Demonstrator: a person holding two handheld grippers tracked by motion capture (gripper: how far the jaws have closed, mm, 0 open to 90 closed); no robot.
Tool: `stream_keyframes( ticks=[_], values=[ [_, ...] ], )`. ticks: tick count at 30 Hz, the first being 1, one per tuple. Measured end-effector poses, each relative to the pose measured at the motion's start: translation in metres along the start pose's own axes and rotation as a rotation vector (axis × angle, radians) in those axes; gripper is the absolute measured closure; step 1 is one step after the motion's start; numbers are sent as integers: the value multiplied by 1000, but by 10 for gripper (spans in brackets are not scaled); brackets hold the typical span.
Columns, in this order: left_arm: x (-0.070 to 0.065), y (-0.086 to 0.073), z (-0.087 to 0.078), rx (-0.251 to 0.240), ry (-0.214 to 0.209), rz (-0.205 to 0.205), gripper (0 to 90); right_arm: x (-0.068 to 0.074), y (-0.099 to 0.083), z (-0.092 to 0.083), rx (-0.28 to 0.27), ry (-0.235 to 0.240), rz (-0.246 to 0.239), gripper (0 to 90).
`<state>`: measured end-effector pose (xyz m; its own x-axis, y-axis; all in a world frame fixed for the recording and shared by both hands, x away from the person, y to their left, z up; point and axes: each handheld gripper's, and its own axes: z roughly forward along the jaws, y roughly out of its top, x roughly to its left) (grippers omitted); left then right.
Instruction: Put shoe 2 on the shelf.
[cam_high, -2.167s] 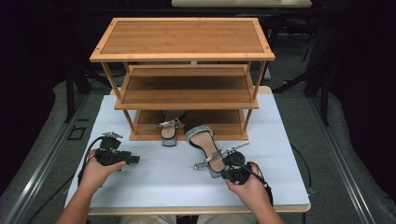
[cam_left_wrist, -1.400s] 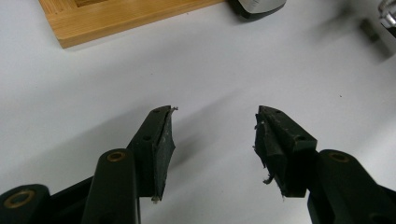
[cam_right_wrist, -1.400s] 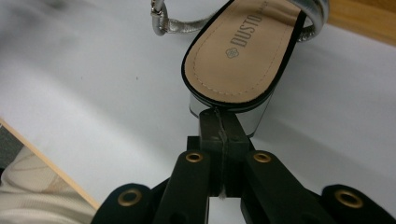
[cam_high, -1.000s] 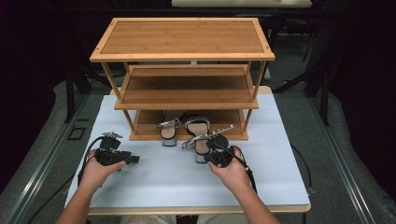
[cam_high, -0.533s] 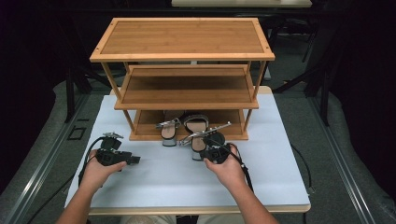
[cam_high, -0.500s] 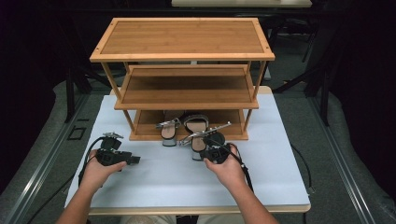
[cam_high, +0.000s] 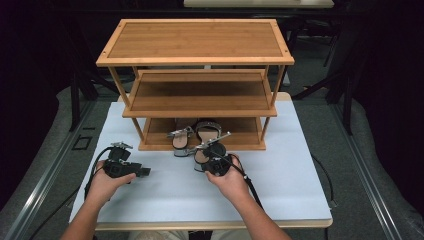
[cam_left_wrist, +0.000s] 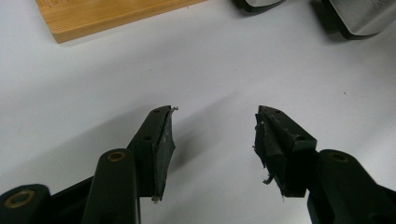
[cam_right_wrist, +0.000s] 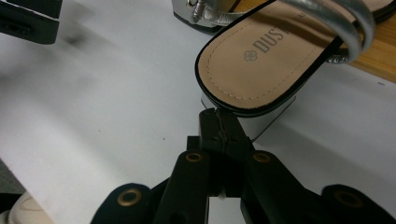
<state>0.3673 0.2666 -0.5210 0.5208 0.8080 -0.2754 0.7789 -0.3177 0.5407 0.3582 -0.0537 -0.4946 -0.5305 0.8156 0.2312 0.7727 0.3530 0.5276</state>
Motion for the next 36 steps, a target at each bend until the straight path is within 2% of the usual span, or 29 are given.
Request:
stream_keyframes(
  ticks=[2,5,7,14,17,20,24,25,26,27,29,30,32,35,36],
  values=[
    [0,0,0,0,0,-1,467,0,1,0,0,-14,2,900],
    [0,0,1,2,2,0,467,-4,4,-4,-22,-3,11,900],
    [0,0,2,2,1,-3,467,-6,5,-5,-24,-14,27,900],
    [0,0,3,4,1,-4,467,-15,10,-7,-34,-25,41,900],
    [0,0,4,12,3,3,467,-22,15,-7,-42,-56,54,900],
    [0,0,4,8,2,-1,468,-28,17,-5,-30,-62,70,900],
    [0,0,4,8,3,-1,468,-35,19,-1,-39,-130,67,900],
    [0,0,4,8,3,-2,467,-40,21,0,-41,-111,94,900],
    [1,0,4,12,3,3,467,-40,21,0,-41,-111,94,900],
    [1,0,4,12,3,2,467,-44,23,0,-38,-64,113,900],
    [1,0,4,13,3,3,468,-45,24,0,-36,-63,108,900],
    [1,0,5,9,3,-1,468,-44,25,1,-37,-96,106,900],
    [1,0,5,9,3,-1,468,-45,25,2,-42,-109,104,900],
    [0,0,4,7,2,-1,471,-50,25,6,-29,-122,110,900],
    [0,0,4,6,3,0,472,-51,25,6,-32,-114,114,900]
  ],
)
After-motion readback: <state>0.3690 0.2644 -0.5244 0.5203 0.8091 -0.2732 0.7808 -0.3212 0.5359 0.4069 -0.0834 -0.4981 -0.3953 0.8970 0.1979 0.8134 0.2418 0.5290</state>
